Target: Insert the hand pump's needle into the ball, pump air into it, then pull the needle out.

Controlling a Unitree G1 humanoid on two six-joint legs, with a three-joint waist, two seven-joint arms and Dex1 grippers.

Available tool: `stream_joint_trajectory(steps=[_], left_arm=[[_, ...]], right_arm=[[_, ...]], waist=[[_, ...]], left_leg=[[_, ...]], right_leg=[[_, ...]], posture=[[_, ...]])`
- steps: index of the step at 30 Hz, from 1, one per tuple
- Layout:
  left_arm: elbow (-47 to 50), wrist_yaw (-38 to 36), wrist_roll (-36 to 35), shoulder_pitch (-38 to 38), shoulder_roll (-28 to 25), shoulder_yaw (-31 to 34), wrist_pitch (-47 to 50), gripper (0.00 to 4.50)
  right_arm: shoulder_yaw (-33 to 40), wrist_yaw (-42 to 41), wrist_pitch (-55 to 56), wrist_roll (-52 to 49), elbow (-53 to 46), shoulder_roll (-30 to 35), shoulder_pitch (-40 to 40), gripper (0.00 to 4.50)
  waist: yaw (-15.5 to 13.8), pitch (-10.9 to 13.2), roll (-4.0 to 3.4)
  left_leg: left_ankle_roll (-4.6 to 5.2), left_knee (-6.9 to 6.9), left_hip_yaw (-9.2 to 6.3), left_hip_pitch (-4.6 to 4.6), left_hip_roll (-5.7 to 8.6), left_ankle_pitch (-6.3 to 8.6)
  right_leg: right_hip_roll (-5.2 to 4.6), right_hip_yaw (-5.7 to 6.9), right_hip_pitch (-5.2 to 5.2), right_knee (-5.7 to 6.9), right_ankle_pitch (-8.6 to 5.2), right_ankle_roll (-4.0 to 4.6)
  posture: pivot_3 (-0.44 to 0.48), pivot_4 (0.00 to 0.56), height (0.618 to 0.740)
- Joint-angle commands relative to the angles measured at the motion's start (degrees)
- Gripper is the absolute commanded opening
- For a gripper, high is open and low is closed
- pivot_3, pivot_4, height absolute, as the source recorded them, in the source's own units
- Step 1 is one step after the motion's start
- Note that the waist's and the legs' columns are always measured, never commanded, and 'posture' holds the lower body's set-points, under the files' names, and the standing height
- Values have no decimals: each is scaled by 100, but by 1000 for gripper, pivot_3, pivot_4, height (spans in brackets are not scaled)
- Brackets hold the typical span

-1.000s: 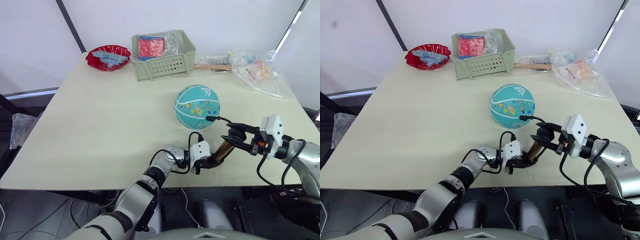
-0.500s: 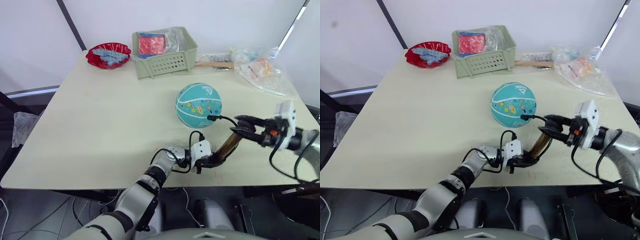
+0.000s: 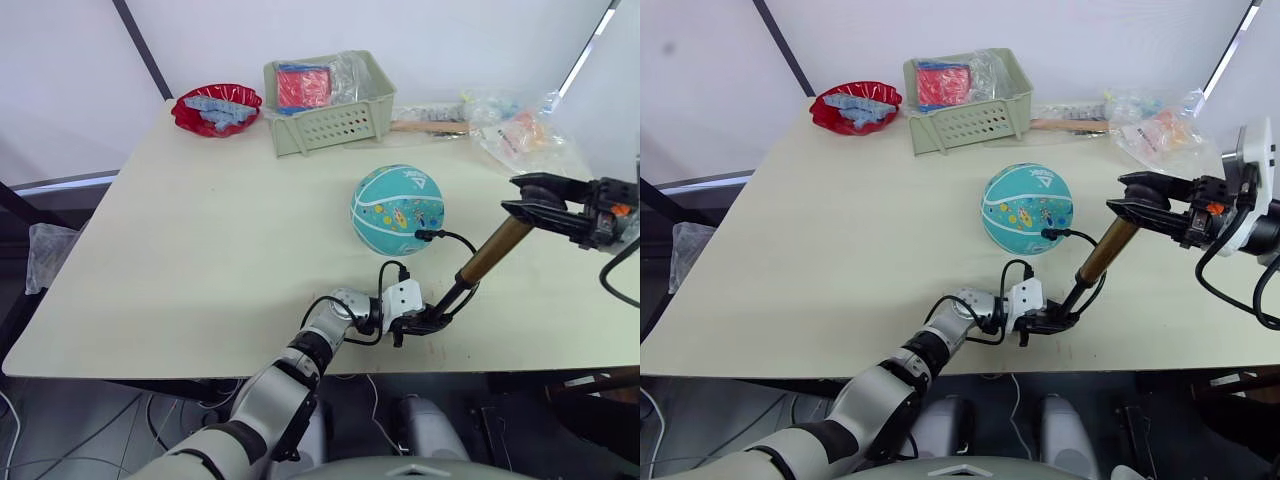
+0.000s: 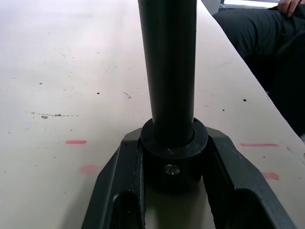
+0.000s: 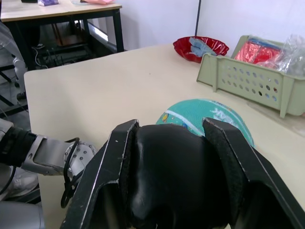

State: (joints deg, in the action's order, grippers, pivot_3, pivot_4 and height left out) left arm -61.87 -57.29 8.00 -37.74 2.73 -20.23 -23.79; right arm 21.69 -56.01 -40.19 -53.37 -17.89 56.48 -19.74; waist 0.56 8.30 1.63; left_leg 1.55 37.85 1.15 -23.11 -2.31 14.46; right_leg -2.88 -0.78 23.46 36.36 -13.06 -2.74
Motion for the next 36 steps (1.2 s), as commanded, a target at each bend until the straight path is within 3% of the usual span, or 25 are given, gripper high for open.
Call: stream_joint_trajectory(steps=[1, 15, 27, 33, 36], left_arm=[[-474, 51, 273, 259, -236, -116, 291, 1151], [-464, 80, 277, 261, -205, -135, 293, 1151], [-479, 145, 281, 232, -206, -99, 264, 1151], [-475, 151, 281, 248, -211, -98, 252, 1151], [-479, 149, 288, 255, -210, -107, 243, 1151]], right_arm=[[532, 54, 8, -225, -25, 155, -291, 1630], [-569, -117, 709, 843, -346, -436, 967, 1630], [-1879, -66, 2288, 2494, -44, -1346, 2038, 1630], [-1792, 25, 2296, 2442, -191, -1426, 2076, 1630], [-1362, -54, 2102, 2046, -353, -1232, 1915, 1630]], waist=[[-1, 0, 0], [9, -18, 19], [8, -68, 65], [5, -74, 63], [-1, -72, 62]], left_leg=[[0, 0, 0, 0, 0, 0], [0, -1, -1, 15, -4, 0], [0, -8, -3, 26, -7, 0], [0, -8, -2, 26, -8, 0], [0, -9, -3, 26, -8, 0]], right_leg=[[0, 0, 0, 0, 0, 0], [4, 1, -11, 0, -2, -2], [7, 3, -16, -2, -2, -2], [7, 4, -17, -4, -2, -1], [7, 4, -17, -4, -2, -1]], posture=[[0, 150, 735], [0, 150, 735], [0, 150, 735], [0, 150, 735], [0, 150, 735]])
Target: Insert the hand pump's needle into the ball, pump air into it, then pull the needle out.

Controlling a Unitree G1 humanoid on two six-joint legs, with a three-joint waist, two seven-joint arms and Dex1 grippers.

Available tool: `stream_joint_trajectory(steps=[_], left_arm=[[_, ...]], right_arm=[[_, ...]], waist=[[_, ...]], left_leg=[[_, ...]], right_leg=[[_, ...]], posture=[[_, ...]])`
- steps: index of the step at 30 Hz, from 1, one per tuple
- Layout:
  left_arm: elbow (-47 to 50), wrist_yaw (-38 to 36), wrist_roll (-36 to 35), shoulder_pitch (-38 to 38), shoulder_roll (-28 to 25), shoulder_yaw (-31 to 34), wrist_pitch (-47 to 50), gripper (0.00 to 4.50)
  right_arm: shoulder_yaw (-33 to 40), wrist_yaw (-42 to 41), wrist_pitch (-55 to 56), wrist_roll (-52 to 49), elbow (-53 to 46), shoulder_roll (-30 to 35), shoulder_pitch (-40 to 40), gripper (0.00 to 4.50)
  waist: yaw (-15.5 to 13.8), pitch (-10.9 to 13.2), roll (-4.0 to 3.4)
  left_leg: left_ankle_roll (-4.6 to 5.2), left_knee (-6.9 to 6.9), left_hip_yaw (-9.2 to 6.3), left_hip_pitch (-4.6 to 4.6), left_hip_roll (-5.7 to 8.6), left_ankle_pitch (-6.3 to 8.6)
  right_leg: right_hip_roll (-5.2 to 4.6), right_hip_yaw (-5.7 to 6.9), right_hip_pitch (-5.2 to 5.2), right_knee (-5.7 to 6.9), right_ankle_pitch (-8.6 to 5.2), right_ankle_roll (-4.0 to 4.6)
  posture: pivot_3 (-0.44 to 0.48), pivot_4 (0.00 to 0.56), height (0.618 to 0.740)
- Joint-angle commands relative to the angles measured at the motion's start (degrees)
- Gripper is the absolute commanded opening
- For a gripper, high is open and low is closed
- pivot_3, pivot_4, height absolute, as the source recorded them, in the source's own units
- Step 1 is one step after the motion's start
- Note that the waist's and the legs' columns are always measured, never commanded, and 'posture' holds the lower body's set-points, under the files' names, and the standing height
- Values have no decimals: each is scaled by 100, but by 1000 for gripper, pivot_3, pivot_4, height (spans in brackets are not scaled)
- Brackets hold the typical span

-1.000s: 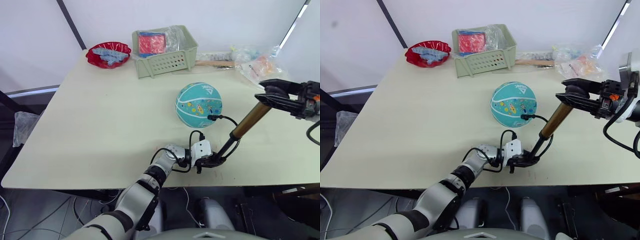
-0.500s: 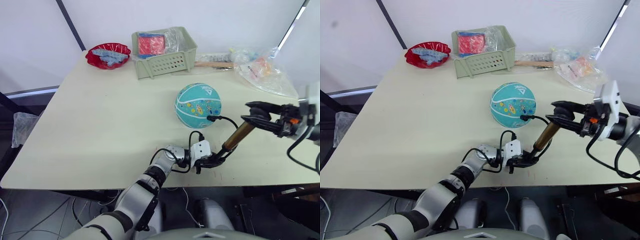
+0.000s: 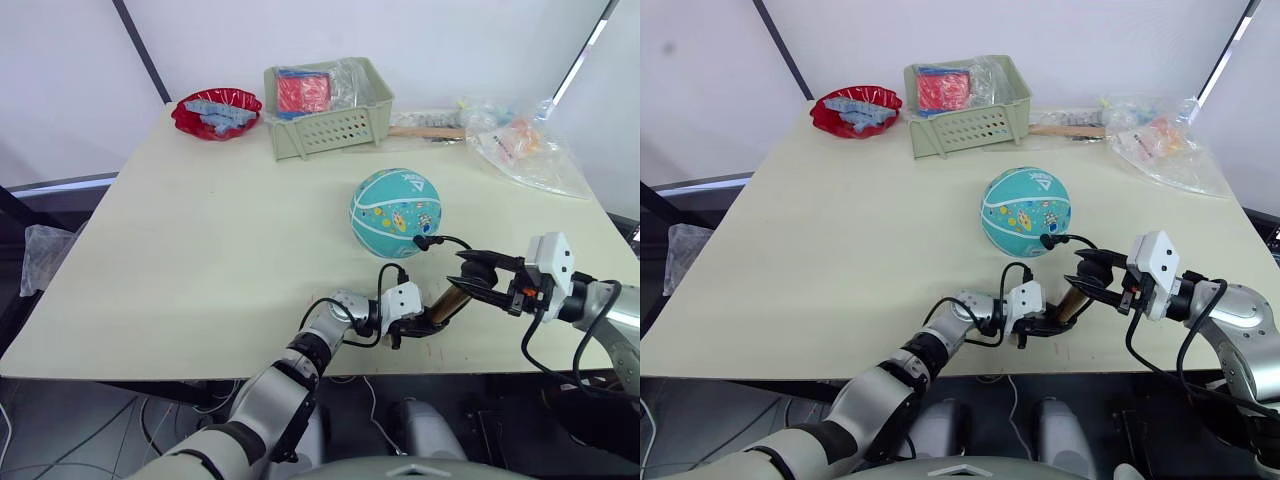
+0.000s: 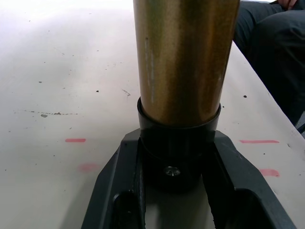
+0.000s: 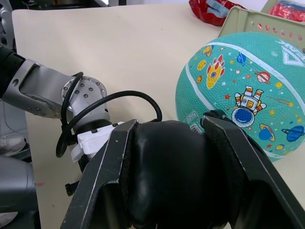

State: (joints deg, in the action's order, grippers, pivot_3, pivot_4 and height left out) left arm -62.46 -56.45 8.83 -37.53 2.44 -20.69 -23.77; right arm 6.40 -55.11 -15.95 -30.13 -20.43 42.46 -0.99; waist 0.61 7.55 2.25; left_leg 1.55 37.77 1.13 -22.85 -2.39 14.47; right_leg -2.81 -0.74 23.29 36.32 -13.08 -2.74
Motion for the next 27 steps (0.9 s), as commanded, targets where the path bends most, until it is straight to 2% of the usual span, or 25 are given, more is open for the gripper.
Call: stream_joint_trajectory(steps=[1, 13, 21, 27], left_arm=[[-423, 67, 205, 232, -179, -61, 241, 1151], [-469, 87, 218, 191, -132, -63, 232, 1151], [-483, 94, 215, 189, -142, -55, 219, 1151], [-484, 96, 214, 193, -145, -51, 220, 1151]], right_arm=[[279, -174, -394, -397, -144, 223, -11, 1630], [1837, -129, -1797, -2145, -261, 1257, -1328, 1630], [2300, 79, -2448, -2865, -139, 1611, -1896, 1630], [2374, 58, -2635, -2885, -91, 1774, -2030, 1630]], waist=[[-10, 3, 0], [-58, 55, -47], [-50, 58, -53], [-58, 61, -59]], left_leg=[[0, 0, -1, -2, 0, 0], [0, -1, 3, -19, 8, 0], [0, -1, 4, -18, 8, 0], [1, -1, 3, -20, 6, 0]], right_leg=[[0, 1, 0, 0, 0, 0], [-8, 1, 5, -16, 11, 14], [-8, -2, 4, -16, 5, 1], [-8, -1, 5, -17, 10, 10]], posture=[[0, 150, 735], [0, 150, 735], [0, 150, 735], [0, 150, 735]])
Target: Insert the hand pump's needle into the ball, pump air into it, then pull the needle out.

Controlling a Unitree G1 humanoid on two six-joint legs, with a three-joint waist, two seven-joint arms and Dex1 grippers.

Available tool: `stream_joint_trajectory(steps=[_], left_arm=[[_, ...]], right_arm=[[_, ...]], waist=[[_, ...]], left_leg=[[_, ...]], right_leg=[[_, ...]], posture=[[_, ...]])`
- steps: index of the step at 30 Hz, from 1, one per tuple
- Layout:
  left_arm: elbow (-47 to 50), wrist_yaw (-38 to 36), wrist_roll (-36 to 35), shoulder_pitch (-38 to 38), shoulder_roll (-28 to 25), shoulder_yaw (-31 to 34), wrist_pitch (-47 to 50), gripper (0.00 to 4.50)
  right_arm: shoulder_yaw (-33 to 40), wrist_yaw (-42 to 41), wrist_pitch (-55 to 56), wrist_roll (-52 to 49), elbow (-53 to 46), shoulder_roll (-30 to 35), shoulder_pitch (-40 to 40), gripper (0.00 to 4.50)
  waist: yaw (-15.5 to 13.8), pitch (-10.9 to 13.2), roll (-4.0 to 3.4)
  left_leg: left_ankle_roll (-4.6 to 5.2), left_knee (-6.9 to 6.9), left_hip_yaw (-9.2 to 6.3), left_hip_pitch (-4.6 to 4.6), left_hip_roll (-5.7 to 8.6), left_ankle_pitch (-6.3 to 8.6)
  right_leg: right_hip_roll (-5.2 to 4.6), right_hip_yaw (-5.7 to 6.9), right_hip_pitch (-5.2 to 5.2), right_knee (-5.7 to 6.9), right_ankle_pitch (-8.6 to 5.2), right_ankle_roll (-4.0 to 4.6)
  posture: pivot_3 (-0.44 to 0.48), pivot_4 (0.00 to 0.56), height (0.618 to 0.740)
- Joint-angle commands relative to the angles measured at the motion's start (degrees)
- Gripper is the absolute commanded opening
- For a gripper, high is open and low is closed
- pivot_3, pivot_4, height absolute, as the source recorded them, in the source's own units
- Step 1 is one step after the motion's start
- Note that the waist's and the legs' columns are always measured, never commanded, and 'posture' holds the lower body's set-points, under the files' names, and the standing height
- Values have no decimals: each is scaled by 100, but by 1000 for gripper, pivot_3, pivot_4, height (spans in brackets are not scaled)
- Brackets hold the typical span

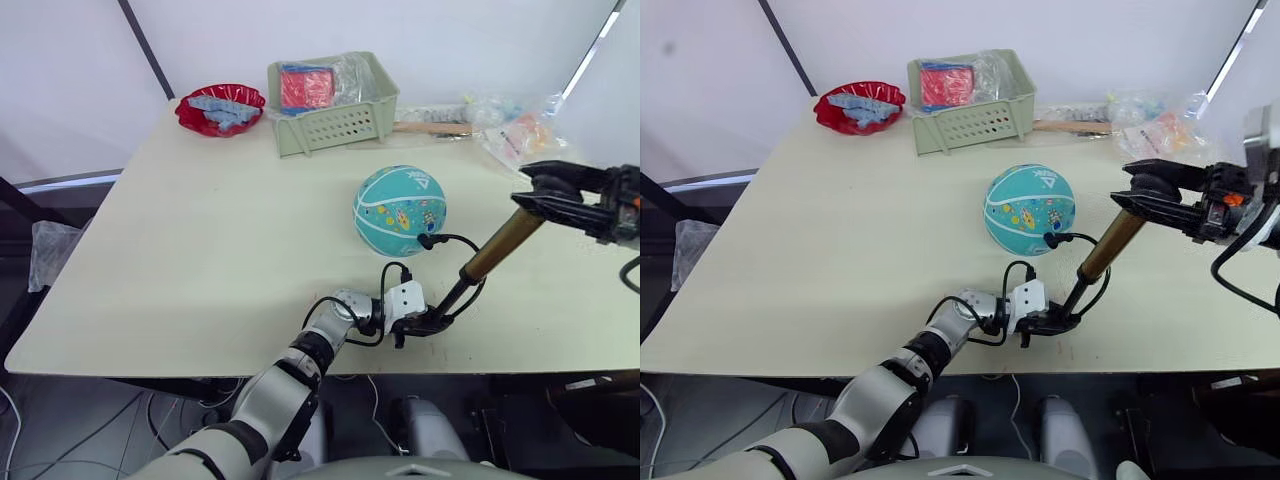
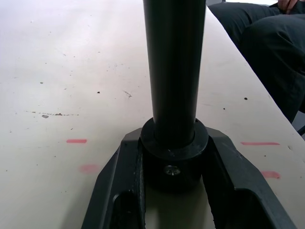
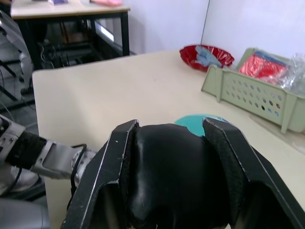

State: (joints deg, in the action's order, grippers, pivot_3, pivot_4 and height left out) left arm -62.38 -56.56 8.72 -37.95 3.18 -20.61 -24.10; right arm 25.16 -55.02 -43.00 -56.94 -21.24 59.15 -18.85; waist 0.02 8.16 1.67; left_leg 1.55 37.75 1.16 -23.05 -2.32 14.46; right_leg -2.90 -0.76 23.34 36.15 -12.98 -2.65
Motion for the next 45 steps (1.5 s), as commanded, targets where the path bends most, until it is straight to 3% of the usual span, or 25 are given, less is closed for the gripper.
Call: stream_joint_trajectory(steps=[1, 10, 27, 36, 45], left_arm=[[-493, 110, 228, 235, -219, -60, 252, 1151], [-490, 145, 229, 228, -200, -61, 252, 1151], [-460, 154, 209, 238, -240, -49, 257, 1151], [-454, 155, 209, 243, -228, -57, 254, 1151], [-488, 174, 220, 272, -220, -59, 251, 1151]], right_arm=[[448, -3, 94, -125, -8, 111, -202, 1630], [-482, -381, 762, 893, -197, -281, 607, 1630], [-2216, -129, 2909, 3010, 396, -1844, 1953, 1630], [-2177, -104, 2972, 2988, 310, -1868, 2001, 1630], [-1247, -17, 2048, 1870, -262, -1490, 1402, 1630]], waist=[[2, 1, -1], [8, -5, 2], [67, -66, 53], [64, -73, 47], [34, -55, 26]], left_leg=[[0, 0, 2, 0, 0, 0], [0, 0, 1, 6, -1, 0], [0, 0, -3, 29, -8, 0], [0, 0, -5, 30, -9, 0], [-1, 0, -4, 17, -4, 0]], right_leg=[[0, -2, 0, 0, 0, 0], [3, -1, -3, 0, -6, -10], [9, 5, -20, 1, -7, -12], [9, 7, -20, 1, -7, -11], [4, 6, -17, -4, 0, 1]], posture=[[0, 150, 735], [0, 150, 735], [0, 150, 735], [0, 150, 735], [0, 150, 735]])
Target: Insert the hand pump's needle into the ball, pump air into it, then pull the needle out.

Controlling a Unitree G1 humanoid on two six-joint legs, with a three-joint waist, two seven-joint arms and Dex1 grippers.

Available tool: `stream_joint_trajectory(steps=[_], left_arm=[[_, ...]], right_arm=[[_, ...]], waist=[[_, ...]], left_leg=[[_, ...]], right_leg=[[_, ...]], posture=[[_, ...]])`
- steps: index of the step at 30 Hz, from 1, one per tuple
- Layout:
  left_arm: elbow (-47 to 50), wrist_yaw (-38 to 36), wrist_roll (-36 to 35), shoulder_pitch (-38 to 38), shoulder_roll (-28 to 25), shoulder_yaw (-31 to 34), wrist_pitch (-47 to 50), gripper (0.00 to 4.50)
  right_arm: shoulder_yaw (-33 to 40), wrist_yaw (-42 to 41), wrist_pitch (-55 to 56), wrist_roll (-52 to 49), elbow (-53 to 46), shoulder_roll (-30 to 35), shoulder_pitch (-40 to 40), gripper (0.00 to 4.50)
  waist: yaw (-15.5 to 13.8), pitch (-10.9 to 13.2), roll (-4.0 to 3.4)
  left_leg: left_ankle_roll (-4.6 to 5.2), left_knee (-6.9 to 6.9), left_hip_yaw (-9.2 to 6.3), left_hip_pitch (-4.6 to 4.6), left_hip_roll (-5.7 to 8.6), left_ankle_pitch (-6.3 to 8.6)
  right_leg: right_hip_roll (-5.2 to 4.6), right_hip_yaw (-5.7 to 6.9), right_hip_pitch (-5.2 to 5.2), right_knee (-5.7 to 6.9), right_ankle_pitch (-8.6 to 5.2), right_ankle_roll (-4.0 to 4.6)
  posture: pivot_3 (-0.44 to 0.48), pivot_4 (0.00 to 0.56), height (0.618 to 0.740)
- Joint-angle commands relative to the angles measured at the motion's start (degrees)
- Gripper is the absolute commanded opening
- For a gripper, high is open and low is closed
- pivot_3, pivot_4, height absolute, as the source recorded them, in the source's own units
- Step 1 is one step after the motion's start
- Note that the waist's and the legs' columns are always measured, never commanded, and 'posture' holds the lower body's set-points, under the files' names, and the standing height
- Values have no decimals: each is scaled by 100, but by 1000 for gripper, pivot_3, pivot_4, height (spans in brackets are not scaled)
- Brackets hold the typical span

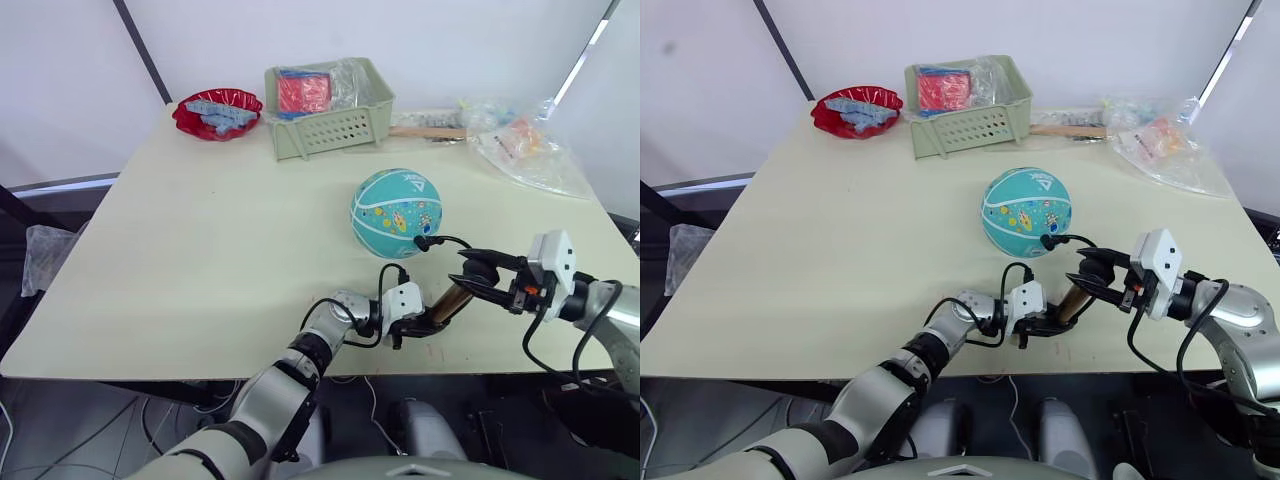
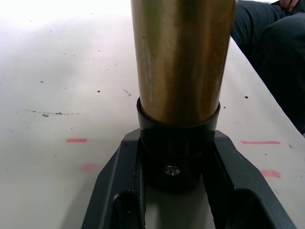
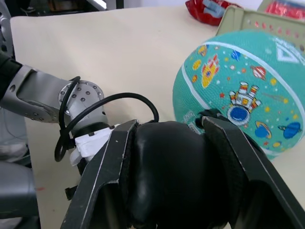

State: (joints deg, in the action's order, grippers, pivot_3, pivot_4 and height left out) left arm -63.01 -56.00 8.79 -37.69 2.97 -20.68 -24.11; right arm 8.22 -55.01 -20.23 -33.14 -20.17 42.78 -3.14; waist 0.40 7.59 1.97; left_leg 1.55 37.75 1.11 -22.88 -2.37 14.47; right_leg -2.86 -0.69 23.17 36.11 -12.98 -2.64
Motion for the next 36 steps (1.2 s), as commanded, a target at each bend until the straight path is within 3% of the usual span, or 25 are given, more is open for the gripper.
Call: stream_joint_trajectory(steps=[1, 8, 17, 27, 36], left_arm=[[-425, 119, 214, 247, -199, -51, 252, 1151], [-449, 120, 227, 243, -195, -49, 243, 1151], [-460, 105, 221, 245, -185, -38, 238, 1151], [-475, 100, 227, 214, -162, -32, 238, 1151], [-467, 107, 232, 207, -161, -34, 231, 1151]], right_arm=[[524, -14, -317, -608, -408, 185, -210, 1630], [1557, 75, -1196, -1703, -401, 816, -990, 1630], [2252, 99, -1932, -2447, -28, 1593, -1715, 1630], [1815, 13, -1969, -2086, -236, 1514, -1473, 1630], [626, -70, -1035, -940, -322, 677, -418, 1630]], waist=[[-12, 7, -9], [-15, 43, -39], [-21, 48, -40], [-33, 53, -49], [3, 19, -25]], left_leg=[[0, 0, 0, -1, 1, 0], [0, 0, 4, -4, 4, 0], [0, 0, 3, -7, 3, 0], [0, 0, 4, -12, 4, 0], [0, -1, 1, 2, -1, 0]], right_leg=[[0, 0, 0, -2, 0, 0], [-3, -3, 1, -7, 0, -7], [-5, -2, 2, -12, 0, -8], [-5, -3, 6, -12, 3, -4], [3, -1, -4, -11, -4, -16]], posture=[[0, 150, 735], [0, 150, 735], [0, 150, 735], [0, 150, 735], [0, 150, 735]])
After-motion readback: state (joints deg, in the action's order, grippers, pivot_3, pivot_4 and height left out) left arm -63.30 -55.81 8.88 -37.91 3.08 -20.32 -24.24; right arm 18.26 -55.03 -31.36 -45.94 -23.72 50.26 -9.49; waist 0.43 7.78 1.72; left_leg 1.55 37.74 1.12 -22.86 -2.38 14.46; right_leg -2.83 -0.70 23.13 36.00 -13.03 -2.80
